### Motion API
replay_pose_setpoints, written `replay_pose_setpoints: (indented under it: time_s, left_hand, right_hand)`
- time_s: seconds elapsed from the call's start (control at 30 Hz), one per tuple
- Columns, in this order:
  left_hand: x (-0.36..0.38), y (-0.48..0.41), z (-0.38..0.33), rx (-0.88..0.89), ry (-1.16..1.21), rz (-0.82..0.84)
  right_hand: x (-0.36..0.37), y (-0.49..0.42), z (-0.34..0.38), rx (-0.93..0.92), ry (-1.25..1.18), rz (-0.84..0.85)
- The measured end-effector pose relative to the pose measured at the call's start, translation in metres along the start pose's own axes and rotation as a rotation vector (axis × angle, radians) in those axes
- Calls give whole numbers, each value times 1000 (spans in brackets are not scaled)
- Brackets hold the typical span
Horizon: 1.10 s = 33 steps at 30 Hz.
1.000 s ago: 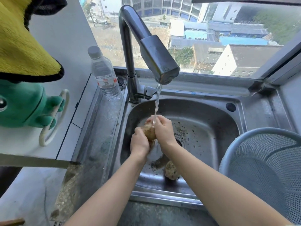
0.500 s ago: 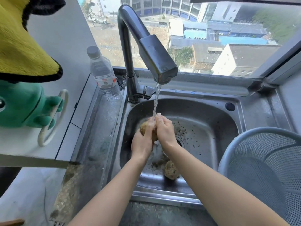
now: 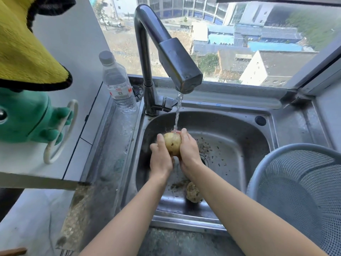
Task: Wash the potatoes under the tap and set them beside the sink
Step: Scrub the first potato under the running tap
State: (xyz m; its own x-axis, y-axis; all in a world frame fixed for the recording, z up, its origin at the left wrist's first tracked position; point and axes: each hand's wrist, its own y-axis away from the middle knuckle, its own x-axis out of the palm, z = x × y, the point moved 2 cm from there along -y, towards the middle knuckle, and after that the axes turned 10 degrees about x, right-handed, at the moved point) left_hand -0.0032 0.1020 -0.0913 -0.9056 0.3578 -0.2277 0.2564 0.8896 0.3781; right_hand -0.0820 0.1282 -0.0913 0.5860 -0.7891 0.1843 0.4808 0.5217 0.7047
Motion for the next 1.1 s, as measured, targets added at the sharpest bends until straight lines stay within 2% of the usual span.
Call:
replay_pose_setpoints:
  time_s: [0.1, 0.27, 0.4, 0.43, 0.5, 0.57, 0.67, 0.73, 0.83, 0.9, 1.03, 1.1]
  left_hand:
    - [5, -2, -2, -126, 289, 143]
    - [0, -14, -7, -316, 493, 171]
    - [13, 2, -5, -116, 362, 210]
    - [12, 1, -7, -112, 378, 183]
    - [9, -7, -11, -222, 472, 129]
    - [7, -13, -13, -276, 535, 183]
    - [9, -3, -12, -34, 456, 303]
    - [6, 3, -9, 59, 399, 355]
    - [0, -9, -10, 5, 346, 271]
    - [-1, -12, -11, -33, 312, 282]
    - [3, 8, -10, 31, 252, 352]
    - [0, 4, -15, 15, 280, 287]
  right_hand:
    - [-4, 3, -2, 53, -19, 68]
    - [-10, 7, -3, 66, 64, 94]
    - [-12, -1, 1, 58, 9, 13]
    - [-12, -3, 1, 48, 52, 11]
    - [-11, 1, -2, 42, 147, 23]
    - [-12, 2, -3, 55, 126, 27]
    - [-13, 2, 8, 142, -43, -12]
    - [-13, 0, 12, 187, -45, -25]
    - [-14, 4, 9, 205, 38, -18]
    - [-13, 5, 6, 228, 34, -20]
    - [-12, 2, 14, 284, -56, -95]
    - [-11, 3, 13, 255, 35, -98]
